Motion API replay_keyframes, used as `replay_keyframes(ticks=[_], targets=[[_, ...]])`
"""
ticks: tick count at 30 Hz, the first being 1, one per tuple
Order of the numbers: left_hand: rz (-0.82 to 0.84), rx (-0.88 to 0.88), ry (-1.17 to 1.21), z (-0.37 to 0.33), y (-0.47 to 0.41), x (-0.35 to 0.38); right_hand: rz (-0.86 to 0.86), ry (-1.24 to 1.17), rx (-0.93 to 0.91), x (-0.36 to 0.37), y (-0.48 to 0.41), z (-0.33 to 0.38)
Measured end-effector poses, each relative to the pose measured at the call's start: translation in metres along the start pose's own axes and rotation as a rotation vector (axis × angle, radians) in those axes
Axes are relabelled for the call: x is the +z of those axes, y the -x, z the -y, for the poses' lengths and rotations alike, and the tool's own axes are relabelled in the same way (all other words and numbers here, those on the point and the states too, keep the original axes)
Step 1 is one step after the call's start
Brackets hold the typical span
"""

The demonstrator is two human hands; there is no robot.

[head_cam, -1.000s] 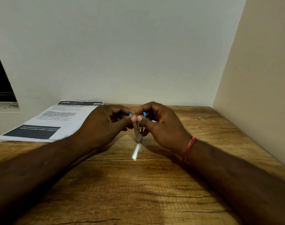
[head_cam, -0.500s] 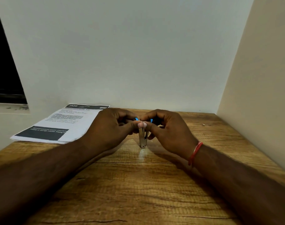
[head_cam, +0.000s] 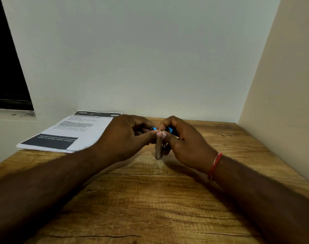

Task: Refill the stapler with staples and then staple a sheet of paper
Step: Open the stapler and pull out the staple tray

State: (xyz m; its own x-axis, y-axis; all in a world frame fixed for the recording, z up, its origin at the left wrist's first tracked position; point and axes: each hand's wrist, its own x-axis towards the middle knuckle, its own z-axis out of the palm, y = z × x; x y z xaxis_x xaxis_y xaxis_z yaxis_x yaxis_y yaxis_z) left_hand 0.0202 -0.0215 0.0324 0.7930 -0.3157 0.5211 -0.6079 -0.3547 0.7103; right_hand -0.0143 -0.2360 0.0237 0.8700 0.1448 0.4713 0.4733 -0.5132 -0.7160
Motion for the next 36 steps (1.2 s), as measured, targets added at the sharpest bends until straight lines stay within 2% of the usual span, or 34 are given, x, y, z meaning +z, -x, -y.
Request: replay_keyframes(ticks=[24, 32, 36], targets=[[0.033, -0.056, 0.08, -0.005, 0.002, -0.001, 0.065, -0.075, -0.019, 0.009, 0.002, -0.005], [0.01, -0.052, 0.109, 0.006, 0.001, 0.0, -0.035, -0.081, 0.063, 0.009, 0.002, -0.015], [0.064, -0.036, 0.121, 0.009, -0.002, -0.005, 0.008, -0.132, 0.088, -0.004, -0.004, -0.02]])
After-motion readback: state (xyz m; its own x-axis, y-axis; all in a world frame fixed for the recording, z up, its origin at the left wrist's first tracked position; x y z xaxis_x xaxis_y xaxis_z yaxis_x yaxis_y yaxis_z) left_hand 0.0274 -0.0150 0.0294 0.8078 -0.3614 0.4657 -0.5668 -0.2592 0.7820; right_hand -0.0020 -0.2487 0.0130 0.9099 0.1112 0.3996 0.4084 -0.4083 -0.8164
